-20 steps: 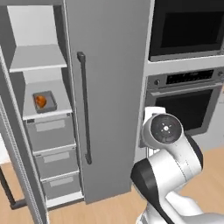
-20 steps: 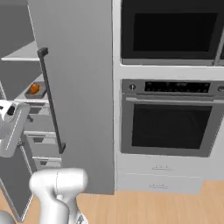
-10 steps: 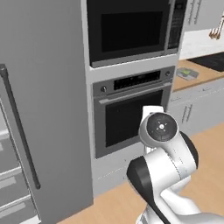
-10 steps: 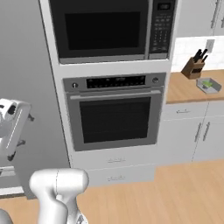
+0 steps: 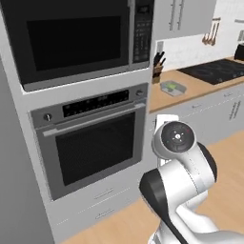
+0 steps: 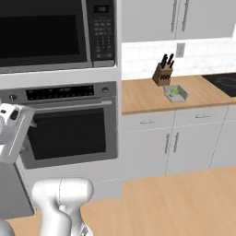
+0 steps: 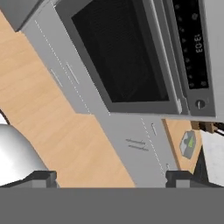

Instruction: Take the meat container that has the chicken drumstick and place it on the second highest rack of the freezer. Then take the vegetable container that has the garlic and lemon wedge and place it on the highest rack of the freezer.

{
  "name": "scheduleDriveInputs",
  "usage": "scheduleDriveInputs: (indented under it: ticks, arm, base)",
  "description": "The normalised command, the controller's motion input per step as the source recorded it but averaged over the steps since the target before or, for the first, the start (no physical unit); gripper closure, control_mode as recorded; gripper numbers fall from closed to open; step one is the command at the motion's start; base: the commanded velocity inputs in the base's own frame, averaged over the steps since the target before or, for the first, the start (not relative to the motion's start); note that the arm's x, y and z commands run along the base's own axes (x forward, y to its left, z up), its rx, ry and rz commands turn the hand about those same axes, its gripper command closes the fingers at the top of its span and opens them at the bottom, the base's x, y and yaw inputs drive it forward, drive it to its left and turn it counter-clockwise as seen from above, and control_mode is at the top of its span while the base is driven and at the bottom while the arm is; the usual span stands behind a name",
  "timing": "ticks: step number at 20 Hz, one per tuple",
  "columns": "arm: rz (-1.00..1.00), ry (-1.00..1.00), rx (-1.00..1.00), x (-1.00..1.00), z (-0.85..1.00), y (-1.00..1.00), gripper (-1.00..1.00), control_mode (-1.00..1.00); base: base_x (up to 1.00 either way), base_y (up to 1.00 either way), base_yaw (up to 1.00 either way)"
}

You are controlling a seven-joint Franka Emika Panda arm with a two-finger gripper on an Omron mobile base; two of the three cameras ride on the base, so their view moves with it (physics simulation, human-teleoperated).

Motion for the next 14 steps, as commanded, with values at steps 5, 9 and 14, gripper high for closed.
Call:
scheduleDriveInputs:
  ticks: [5,9,14]
  arm:
    - [0.00,0.00,0.00,0.00,0.00,0.00,-1.00,1.00]
    - [0.00,0.00,0.00,0.00,0.00,0.00,-1.00,1.00]
    - [0.00,0.00,0.00,0.00,0.00,0.00,-1.00,1.00]
  base:
    - [0.98,-0.54,0.00]
    - [0.96,-0.58,0.00]
    - [0.69,-0.78,0.06]
